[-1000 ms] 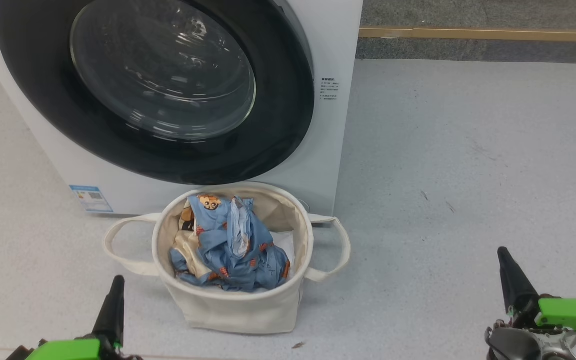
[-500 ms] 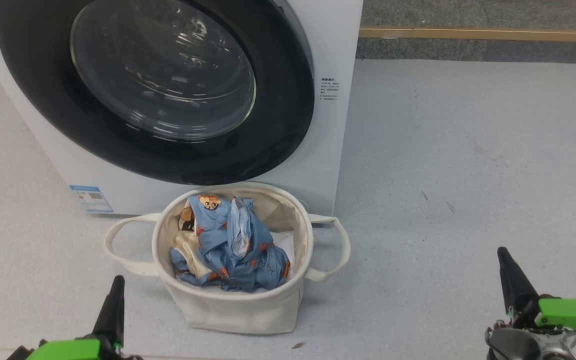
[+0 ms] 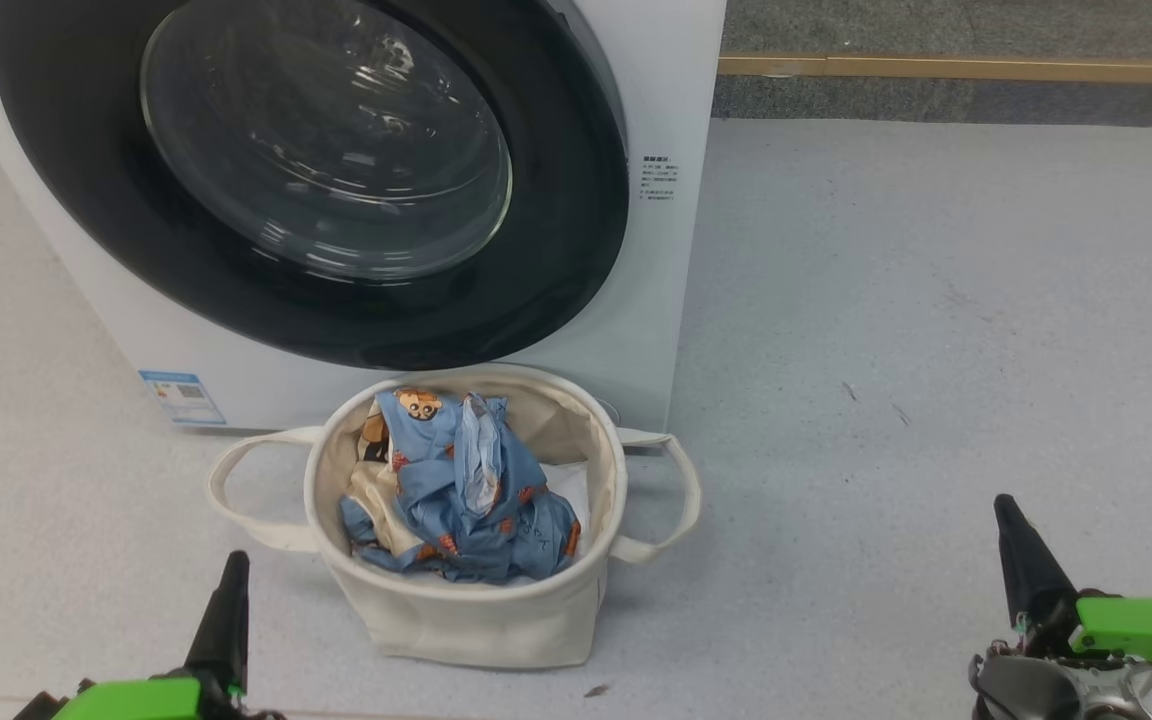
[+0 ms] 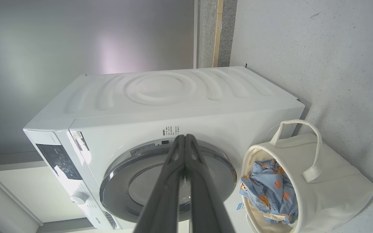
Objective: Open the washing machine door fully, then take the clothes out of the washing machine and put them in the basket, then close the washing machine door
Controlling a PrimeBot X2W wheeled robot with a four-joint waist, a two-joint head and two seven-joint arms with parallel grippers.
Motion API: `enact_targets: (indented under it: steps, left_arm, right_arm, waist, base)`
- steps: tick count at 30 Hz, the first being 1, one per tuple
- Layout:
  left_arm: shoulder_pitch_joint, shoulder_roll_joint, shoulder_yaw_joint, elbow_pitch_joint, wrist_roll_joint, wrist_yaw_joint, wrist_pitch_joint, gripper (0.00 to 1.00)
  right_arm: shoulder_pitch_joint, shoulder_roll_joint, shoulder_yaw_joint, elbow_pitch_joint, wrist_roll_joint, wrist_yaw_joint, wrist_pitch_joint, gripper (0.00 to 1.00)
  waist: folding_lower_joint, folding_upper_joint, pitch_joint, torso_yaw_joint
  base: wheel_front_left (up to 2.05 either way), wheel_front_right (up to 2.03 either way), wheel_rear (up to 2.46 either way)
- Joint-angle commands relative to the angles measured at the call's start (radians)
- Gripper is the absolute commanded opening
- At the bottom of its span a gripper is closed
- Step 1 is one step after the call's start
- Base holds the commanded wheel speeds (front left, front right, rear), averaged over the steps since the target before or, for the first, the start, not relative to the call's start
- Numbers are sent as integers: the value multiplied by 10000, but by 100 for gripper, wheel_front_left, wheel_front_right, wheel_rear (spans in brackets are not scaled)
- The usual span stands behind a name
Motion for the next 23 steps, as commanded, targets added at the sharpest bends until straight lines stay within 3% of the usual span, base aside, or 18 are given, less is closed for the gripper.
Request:
enact_targets:
  steps: [1,23]
  left_arm:
    - [-442,53,342,-268,25,-71,73,0]
    - [-443,48,349,-268,30,-71,79,0]
  right_arm:
    - [-135,-29,161,-311,-83,4,79,0]
    - [-139,-5,126,-309,-112,4,107,0]
  waist:
    - [0,0,0,0]
    - [0,0,0,0]
  base:
    - [0,0,0]
    - [0,0,0]
